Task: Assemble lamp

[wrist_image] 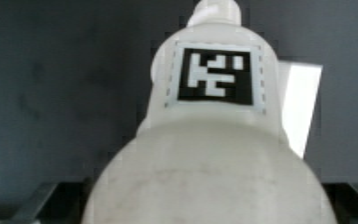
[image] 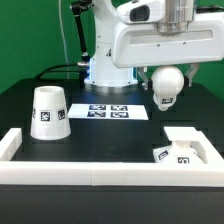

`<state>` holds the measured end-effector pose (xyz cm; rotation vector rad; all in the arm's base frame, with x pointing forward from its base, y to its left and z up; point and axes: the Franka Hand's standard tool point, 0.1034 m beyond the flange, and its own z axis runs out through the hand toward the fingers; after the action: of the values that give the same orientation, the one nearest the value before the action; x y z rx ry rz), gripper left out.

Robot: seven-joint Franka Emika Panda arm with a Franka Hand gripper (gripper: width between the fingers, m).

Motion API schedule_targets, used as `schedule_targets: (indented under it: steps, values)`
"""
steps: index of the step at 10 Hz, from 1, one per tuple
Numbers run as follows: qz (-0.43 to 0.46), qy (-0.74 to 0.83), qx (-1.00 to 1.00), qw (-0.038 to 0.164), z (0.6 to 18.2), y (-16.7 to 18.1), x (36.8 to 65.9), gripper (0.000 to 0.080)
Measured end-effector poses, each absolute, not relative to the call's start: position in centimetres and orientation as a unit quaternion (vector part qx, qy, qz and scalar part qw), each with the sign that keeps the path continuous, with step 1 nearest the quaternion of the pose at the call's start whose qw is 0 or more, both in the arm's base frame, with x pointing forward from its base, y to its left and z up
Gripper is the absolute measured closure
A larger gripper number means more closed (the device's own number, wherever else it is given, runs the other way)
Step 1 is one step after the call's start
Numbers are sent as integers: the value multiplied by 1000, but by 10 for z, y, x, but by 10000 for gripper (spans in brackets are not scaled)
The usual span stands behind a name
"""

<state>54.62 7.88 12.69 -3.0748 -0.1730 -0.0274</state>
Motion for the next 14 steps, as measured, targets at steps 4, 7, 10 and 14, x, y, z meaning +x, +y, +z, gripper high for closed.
schedule_targets:
  steps: [4,7,10,14]
  values:
    - [-173,-96,-980,18,150,86,566,219]
    - [-283,-97,-954,9,151,80,568,219]
    - [-293,-133,-947,4,152,91,572,219]
    - [-287,-156,-945,-2,150,95,582,219]
